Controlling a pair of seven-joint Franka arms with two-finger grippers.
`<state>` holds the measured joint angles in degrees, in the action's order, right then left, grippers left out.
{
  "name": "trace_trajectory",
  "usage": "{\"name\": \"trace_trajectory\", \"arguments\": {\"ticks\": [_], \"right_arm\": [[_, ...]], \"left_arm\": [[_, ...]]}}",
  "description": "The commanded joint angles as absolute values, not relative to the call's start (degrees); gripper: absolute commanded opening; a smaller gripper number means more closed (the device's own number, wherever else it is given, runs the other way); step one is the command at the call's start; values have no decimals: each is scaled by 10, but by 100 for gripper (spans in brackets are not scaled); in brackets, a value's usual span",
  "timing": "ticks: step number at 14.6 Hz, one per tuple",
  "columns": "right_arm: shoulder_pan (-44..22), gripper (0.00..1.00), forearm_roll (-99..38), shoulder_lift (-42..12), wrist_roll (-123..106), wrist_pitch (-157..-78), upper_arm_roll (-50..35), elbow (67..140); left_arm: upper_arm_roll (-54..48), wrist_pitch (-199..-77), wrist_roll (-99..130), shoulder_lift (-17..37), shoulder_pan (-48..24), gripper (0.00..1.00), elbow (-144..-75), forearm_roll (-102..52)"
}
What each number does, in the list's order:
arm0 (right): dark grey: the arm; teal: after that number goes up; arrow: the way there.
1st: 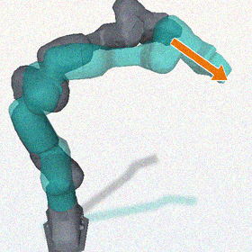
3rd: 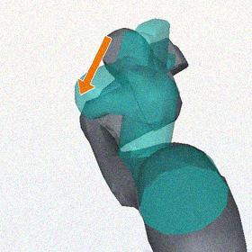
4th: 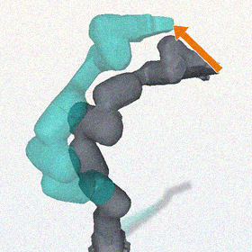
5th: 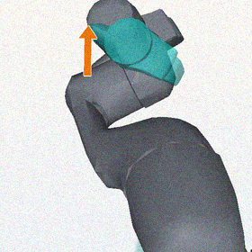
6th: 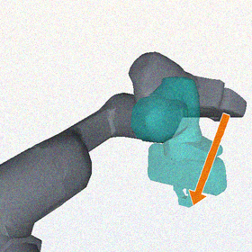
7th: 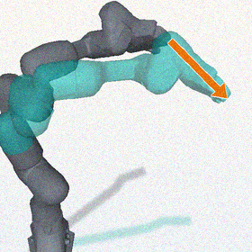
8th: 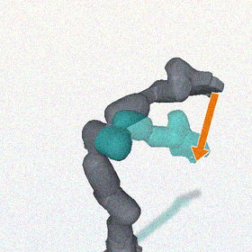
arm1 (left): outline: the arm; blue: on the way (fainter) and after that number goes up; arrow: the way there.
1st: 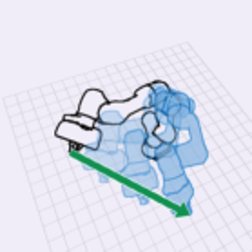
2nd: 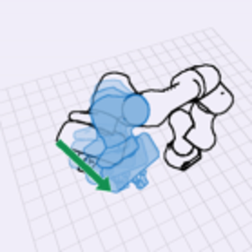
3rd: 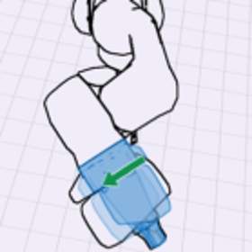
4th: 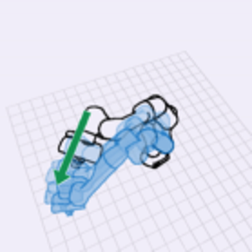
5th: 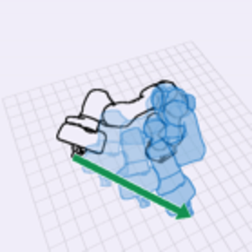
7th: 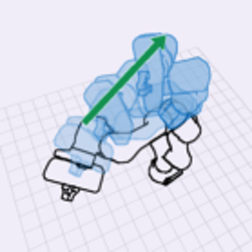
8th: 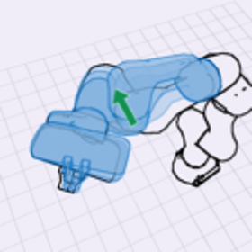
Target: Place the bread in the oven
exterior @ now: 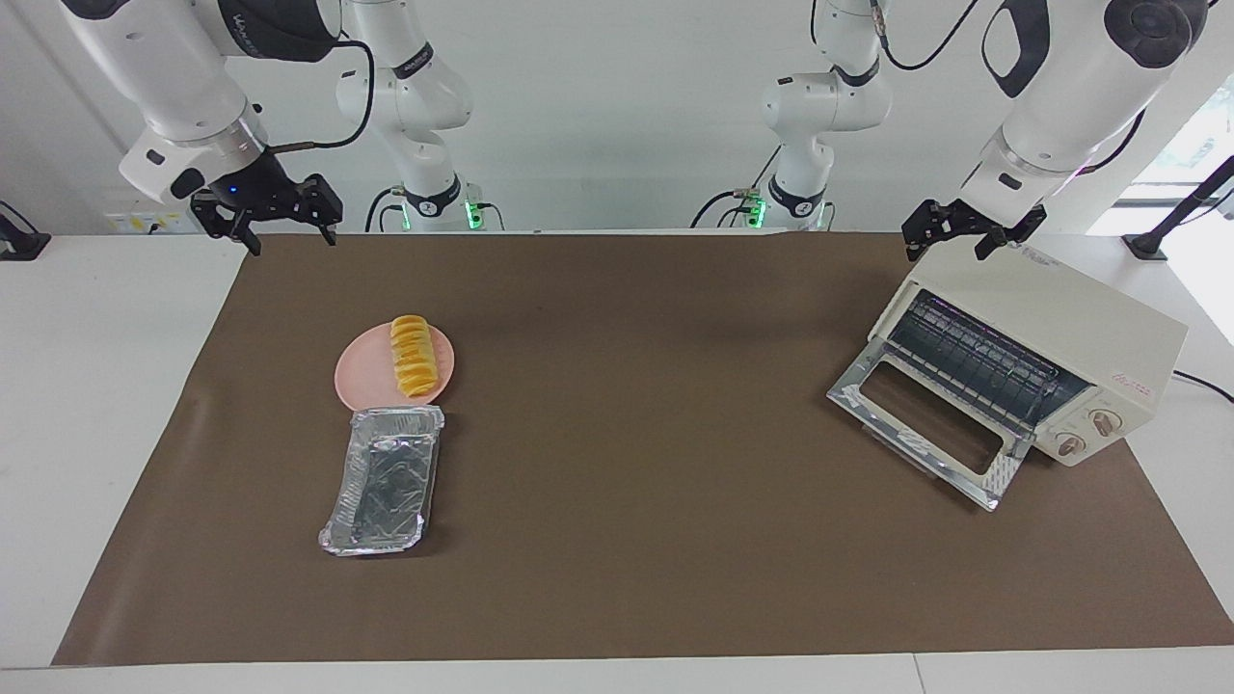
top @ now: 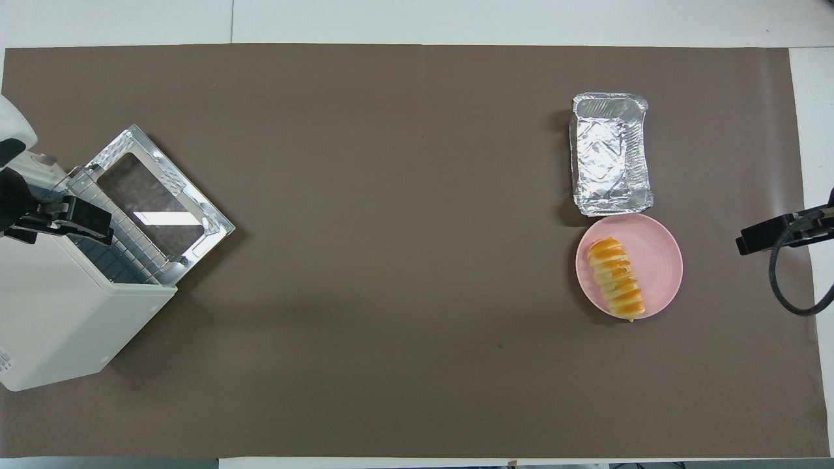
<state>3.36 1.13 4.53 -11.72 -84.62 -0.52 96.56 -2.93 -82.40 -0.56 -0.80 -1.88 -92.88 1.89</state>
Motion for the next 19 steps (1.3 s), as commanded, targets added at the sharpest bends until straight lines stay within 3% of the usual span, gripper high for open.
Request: {"name": "trace_trajectory", "arguments": {"ticks": [1,6,10,15,19], "right_arm": [[47,100,11,41,-129,-849,-11,962],[46,100,12,41,-131,-852,-9,963],[38,100,11,59,-127,-875,-11,1008],[4,100,8,126,-106,-1060,-15,1240],[-22,100,7,63,-103,-1180,-16,1296]], "left_arm": [[-32,-831,-7,-20,-12,100,-939,15],[-32,-831,-7,-20,-12,100,-939,15],[-32,-831,-7,-20,-12,100,-939,15],[-32,-831,-7,-20,-12,100,-939,15],[-32,-831,-7,-20,-12,100,-939,15]]}}
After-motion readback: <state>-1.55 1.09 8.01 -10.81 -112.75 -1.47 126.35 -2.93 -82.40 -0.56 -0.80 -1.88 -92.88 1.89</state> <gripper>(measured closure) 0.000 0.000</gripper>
